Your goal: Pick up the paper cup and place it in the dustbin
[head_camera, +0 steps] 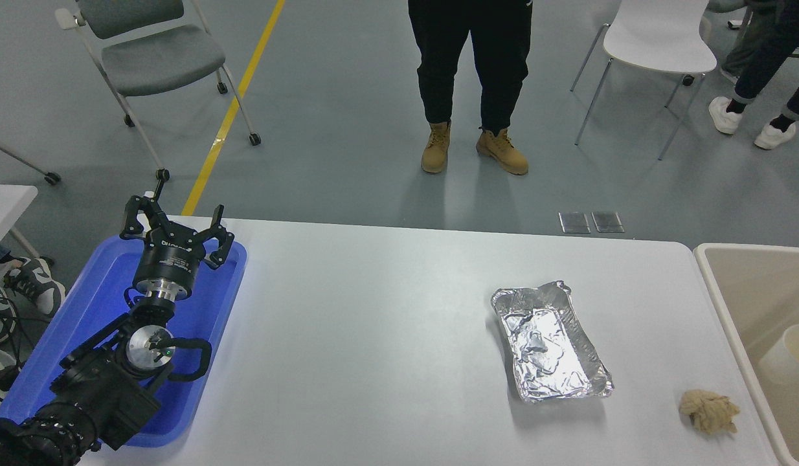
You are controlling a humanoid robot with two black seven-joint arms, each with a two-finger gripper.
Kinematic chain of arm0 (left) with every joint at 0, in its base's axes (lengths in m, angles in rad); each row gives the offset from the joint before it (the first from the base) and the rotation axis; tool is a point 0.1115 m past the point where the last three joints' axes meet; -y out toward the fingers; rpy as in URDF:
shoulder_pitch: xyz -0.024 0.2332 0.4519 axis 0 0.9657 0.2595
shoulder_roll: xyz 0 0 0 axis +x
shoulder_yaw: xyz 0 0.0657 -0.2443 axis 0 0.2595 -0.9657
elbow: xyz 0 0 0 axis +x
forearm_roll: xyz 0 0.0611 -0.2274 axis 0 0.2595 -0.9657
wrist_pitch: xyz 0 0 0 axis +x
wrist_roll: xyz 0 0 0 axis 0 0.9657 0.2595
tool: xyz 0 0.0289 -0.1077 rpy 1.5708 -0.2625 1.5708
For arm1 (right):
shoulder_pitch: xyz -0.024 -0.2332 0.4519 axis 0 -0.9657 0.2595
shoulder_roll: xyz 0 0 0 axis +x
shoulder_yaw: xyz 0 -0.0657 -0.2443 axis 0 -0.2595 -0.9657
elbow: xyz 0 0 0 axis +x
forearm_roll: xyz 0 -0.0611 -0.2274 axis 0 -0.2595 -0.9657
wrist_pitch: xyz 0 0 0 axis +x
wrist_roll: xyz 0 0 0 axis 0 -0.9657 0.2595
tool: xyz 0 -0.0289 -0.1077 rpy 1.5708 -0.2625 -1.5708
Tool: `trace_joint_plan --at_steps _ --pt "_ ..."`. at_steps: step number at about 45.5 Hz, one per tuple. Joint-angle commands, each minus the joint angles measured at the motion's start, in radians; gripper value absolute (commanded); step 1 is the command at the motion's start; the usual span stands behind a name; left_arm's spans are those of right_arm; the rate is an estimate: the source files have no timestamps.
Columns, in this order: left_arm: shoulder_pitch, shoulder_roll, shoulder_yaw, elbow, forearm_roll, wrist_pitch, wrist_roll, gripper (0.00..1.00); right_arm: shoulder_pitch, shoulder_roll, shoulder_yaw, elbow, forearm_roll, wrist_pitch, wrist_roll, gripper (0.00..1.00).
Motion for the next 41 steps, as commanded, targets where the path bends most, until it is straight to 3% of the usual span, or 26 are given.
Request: trace_joint_plan --at_steps 1,16,24,29,33,41 --pt "0.000 0.000 0.001 0.000 0.001 0.000 0.000 1.00 -0.007 0.012 0.024 -0.004 0.026 -0.007 -0.010 1.00" --pt "0.000 0.000 0.001 0.000 0.001 0.000 0.000 1.00 0.078 -0.020 0.020 0.015 0.025 0.005 -0.007 1.00" --pt "0.000 0.000 0.001 -0.001 0.001 0.000 0.000 1.00 0.220 -0.125 0.012 0.116 0.003 0.030 -0.005 1.00" --pt "0.000 0.000 0.001 -0.001 0.001 0.000 0.000 1.00 0.367 -0.232 -0.014 0.270 -0.075 0.073 -0.010 1.00" --pt "-0.002 0.000 0.001 -0.001 0.001 0.000 0.000 1.00 0.499 -0.299 -0.018 0.398 -0.139 0.106 -0.031 1.00" --pt "-0.002 0.000 0.001 -0.001 0.001 0.000 0.000 1.00 0.702 -0.366 -0.017 0.594 -0.178 0.189 -0.129 1.00"
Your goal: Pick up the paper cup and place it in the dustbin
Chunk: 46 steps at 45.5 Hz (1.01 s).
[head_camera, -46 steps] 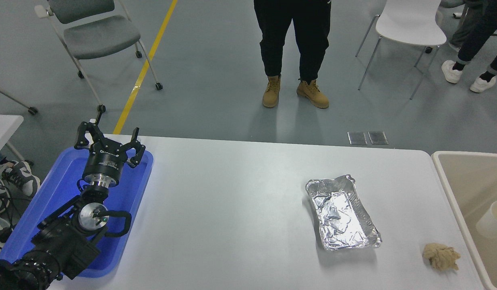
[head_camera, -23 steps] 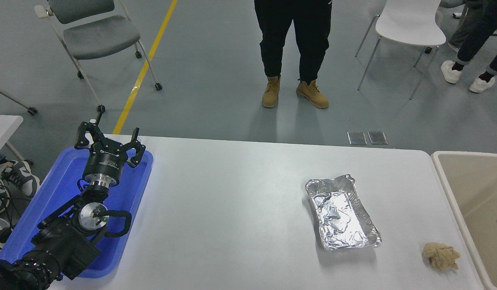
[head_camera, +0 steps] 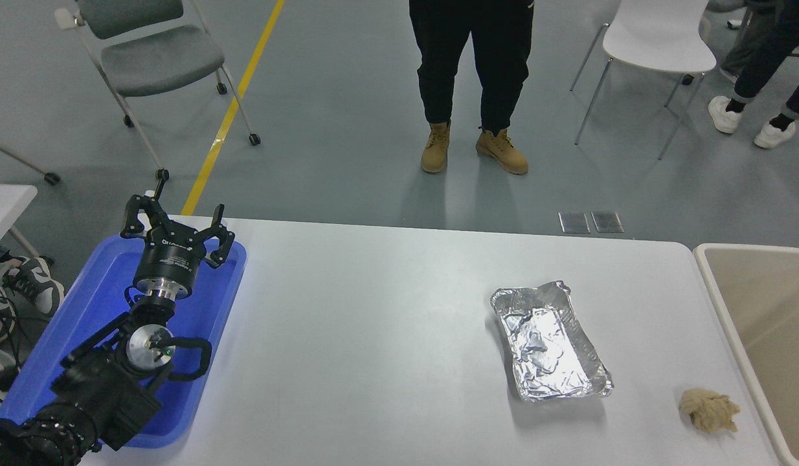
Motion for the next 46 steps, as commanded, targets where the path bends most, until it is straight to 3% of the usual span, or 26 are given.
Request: trace_joint_plan --at_steps 1,9,14,30,39,46 --pt "0.000 0.000 0.000 0.000 0.000 0.000 0.000 1.00 0.296 -0.121 -0.008 0.279 -0.072 0.113 -0.095 1.00" --pt "0.000 0.000 0.000 0.000 0.000 -0.002 0.000 1.00 0.434 -0.189 -0.011 0.491 -0.079 0.199 -0.185 1.00" --pt "0.000 0.000 0.000 0.000 0.000 -0.002 0.002 1.00 0.526 -0.193 -0.035 0.589 -0.143 0.239 -0.235 1.00" --pt "0.000 0.000 0.000 0.000 0.000 0.000 0.002 1.00 0.969 -0.094 -0.459 0.815 -0.141 0.309 -0.226 1.00" --pt "0.001 0.000 0.000 0.000 0.000 -0.002 0.002 1.00 1.123 0.035 -0.545 0.913 0.100 0.476 -0.227 1.00" --pt "0.001 0.000 0.000 0.000 0.000 -0.002 0.000 1.00 1.221 0.144 -0.569 1.004 0.220 0.555 -0.227 1.00"
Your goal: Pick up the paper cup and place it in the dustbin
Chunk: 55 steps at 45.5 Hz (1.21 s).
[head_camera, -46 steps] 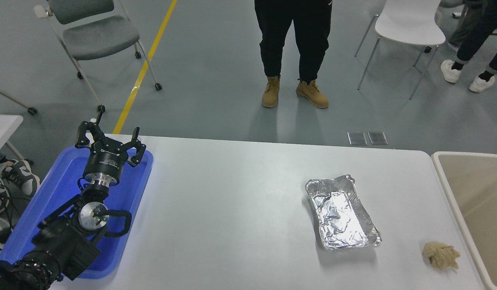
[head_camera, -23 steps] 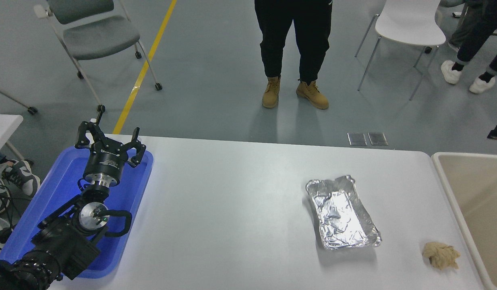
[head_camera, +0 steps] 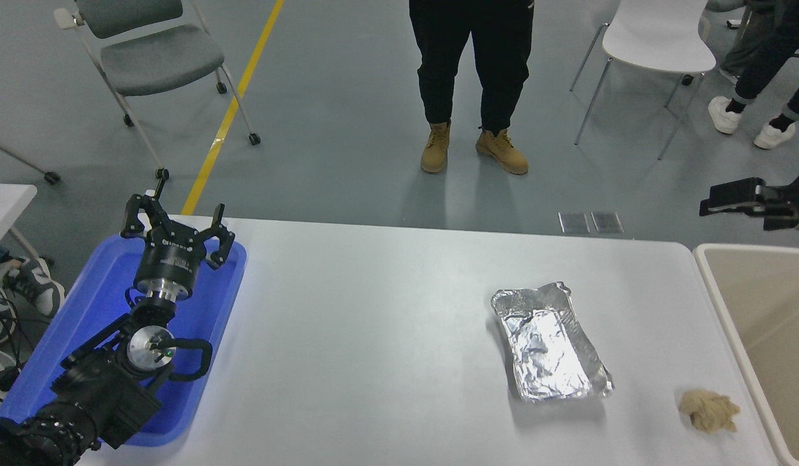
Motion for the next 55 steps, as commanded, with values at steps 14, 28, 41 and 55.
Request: trace_joint_plan --at_steps 14,28,41,55 --pt "0.002 0.000 0.000 0.002 0.000 0.001 -0.001 1.00 0.223 0.373 -0.107 0.169 0.350 0.193 -0.001 1.00" --pt "0.002 0.000 0.000 0.002 -0.002 0.001 -0.001 1.00 0.220 0.571 -0.174 0.160 0.351 0.183 -0.003 1.00" --pt "0.004 0.000 0.000 0.002 -0.002 0.001 -0.001 1.00 0.243 0.611 -0.304 0.158 0.357 0.185 -0.004 1.00" --pt "0.004 0.000 0.000 0.002 -0.002 0.001 -0.001 1.00 0.298 0.516 -0.341 0.209 0.371 0.210 -0.003 1.00"
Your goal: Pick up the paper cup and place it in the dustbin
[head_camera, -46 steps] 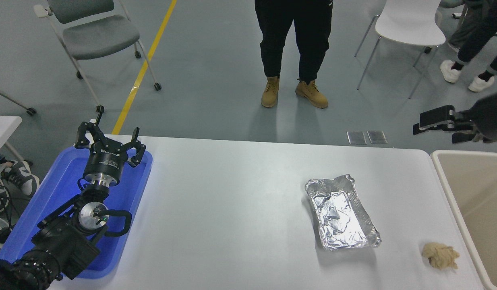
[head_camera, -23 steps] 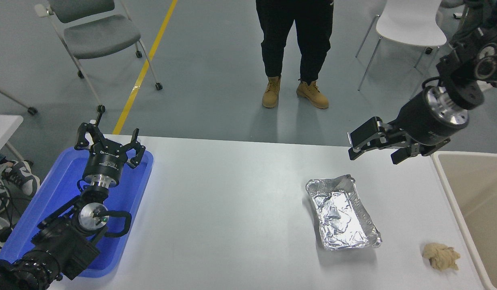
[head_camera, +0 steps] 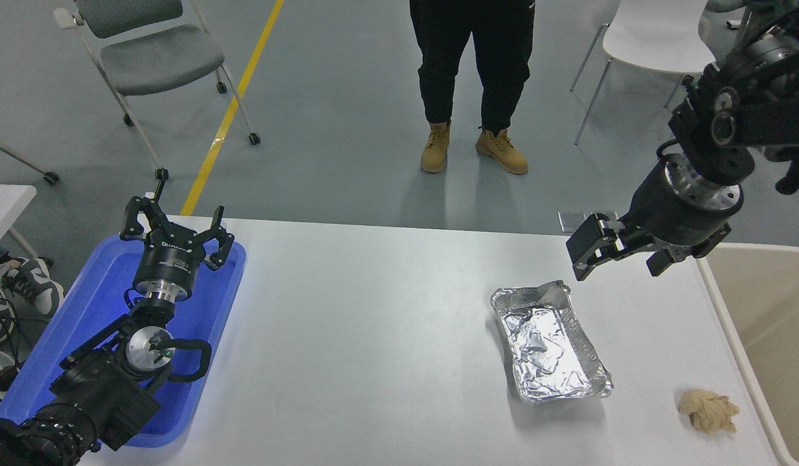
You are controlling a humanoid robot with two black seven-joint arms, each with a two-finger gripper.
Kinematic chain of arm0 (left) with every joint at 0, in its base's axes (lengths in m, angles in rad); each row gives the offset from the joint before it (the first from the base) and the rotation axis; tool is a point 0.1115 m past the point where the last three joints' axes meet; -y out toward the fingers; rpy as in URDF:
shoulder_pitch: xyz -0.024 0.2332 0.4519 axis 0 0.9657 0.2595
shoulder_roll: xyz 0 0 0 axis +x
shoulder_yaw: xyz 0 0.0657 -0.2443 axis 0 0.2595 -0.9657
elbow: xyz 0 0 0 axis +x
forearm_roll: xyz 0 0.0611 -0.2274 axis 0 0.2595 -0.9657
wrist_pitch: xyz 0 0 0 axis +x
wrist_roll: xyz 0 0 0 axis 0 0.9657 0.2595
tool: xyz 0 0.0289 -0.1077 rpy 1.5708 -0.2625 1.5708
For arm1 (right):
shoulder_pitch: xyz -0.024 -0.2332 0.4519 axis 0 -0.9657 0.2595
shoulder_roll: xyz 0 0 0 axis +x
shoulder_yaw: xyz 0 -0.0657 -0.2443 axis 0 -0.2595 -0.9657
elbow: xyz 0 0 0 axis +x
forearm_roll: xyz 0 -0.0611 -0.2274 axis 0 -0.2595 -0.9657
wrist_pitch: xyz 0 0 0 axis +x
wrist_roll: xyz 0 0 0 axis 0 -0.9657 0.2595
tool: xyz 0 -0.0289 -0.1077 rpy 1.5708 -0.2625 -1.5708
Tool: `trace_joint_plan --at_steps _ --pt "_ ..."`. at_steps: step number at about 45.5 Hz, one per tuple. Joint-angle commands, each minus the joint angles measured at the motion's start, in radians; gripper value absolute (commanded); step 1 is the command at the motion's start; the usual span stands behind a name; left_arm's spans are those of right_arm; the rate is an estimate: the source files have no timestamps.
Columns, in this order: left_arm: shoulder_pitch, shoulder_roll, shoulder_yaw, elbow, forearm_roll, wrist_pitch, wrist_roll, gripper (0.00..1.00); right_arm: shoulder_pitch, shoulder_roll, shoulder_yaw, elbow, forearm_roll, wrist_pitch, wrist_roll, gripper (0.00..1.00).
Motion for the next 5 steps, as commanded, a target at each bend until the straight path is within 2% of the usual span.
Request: trace_joint_plan --at_steps 1,5 --pt "0.000 0.000 0.000 0.000 0.000 0.000 0.000 1.00 0.033 -0.056 -0.041 0.031 0.007 0.014 0.000 1.00" --pt "0.000 0.000 0.000 0.000 0.000 0.000 0.000 1.00 0.043 -0.082 -0.052 0.042 -0.002 0.017 0.000 1.00"
